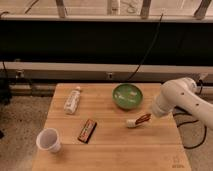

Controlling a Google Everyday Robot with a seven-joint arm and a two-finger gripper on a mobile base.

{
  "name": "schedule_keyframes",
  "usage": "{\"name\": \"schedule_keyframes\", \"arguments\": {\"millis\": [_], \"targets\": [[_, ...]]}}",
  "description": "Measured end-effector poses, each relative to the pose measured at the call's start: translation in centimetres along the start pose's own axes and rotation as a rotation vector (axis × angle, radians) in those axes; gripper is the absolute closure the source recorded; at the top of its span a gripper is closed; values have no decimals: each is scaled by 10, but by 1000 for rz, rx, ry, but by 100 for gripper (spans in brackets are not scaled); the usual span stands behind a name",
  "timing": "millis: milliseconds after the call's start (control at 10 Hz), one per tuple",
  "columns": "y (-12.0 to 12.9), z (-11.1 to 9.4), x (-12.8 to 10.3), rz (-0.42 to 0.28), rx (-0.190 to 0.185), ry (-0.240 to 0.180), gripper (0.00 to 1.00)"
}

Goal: Place the pepper in the ceramic bowl

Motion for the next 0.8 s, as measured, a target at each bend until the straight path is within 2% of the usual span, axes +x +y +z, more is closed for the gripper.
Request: {"name": "schedule_keyframes", "arguments": {"millis": [800], "targets": [[-32, 2, -9, -31, -13, 16, 100]]}}
